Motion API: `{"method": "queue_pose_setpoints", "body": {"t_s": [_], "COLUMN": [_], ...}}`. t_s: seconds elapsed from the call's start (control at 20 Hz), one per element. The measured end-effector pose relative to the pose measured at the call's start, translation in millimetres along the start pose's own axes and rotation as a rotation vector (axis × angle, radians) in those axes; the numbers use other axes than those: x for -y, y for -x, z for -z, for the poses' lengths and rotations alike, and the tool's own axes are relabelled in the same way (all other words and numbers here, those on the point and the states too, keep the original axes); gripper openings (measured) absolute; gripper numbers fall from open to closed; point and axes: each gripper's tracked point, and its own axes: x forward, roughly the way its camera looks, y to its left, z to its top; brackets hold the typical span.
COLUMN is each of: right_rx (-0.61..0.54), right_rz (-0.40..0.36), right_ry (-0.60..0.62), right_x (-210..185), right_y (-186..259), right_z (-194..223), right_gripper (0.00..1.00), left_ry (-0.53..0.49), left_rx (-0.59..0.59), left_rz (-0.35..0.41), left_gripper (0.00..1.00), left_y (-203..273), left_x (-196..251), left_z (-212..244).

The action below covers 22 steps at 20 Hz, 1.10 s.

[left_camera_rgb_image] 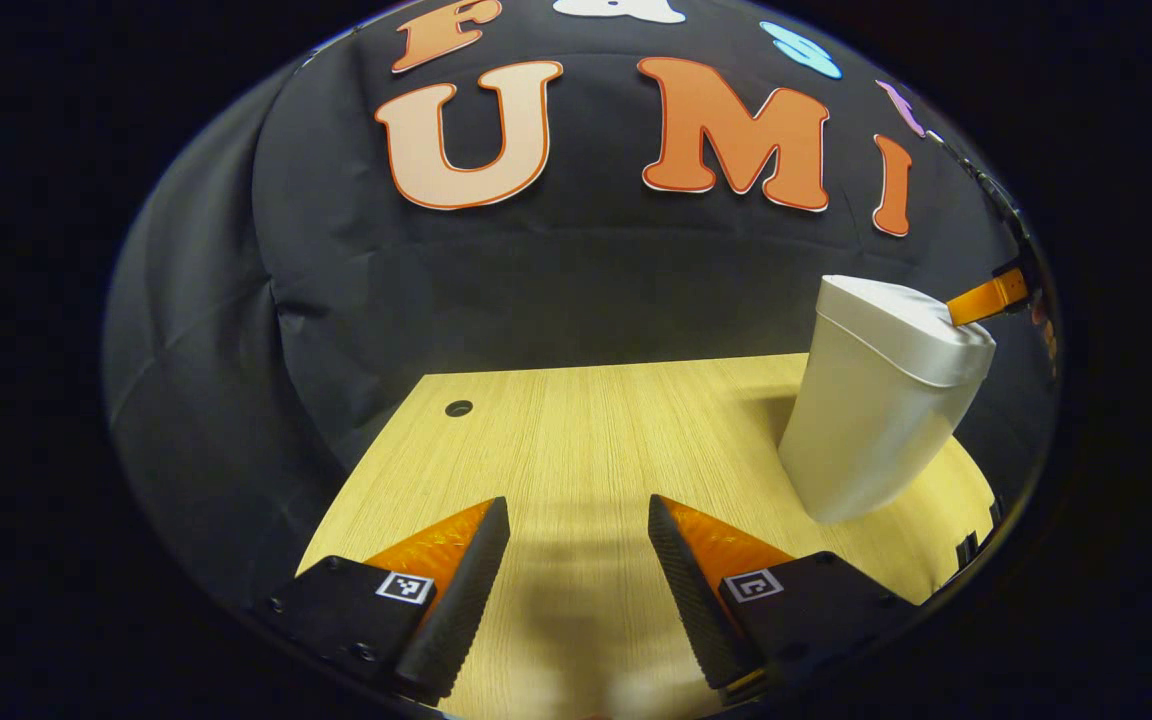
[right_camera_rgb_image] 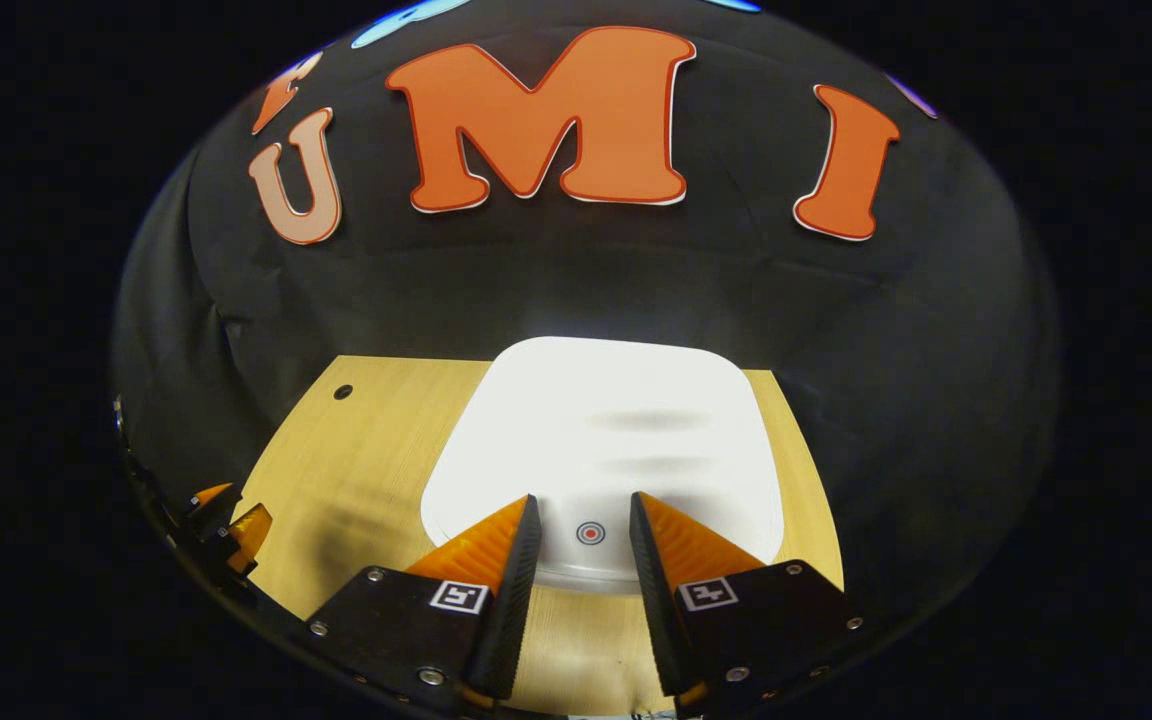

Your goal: Press the lid of the desktop garbage bin to open it, pick up the crumpled paper on the desktop and throw it into the bin, then pick up the pop can on the desktop and drop it into the bin, and finally close the garbage bin lid.

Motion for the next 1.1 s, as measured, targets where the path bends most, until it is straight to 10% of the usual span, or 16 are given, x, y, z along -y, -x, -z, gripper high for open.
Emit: {"method": "queue_pose_setpoints", "body": {"t_s": [0.35,0.7,1.1], "right_rx": [0.105,0.19,0.39], "right_rz": [0.003,0.04,0.017], "right_ry": [0.013,-0.042,-0.008], "right_x": [-1.7,2.4,-16.1], "right_y": [-1.4,5.1,33.2], "right_z": [-6.9,-9.3,-31.2], "right_gripper": [0.49,0.81,0.81], "left_ry": [0.012,0.019,0.01], "left_rx": [0.044,0.146,0.267], "left_rz": [-0.014,-0.02,-0.022], "left_gripper": [0.88,0.9,0.9], "left_y": [1.5,7.8,18.6], "left_x": [-2.3,-12.0,-7.6], "left_z": [-14.7,-66.6,-108.3]}}
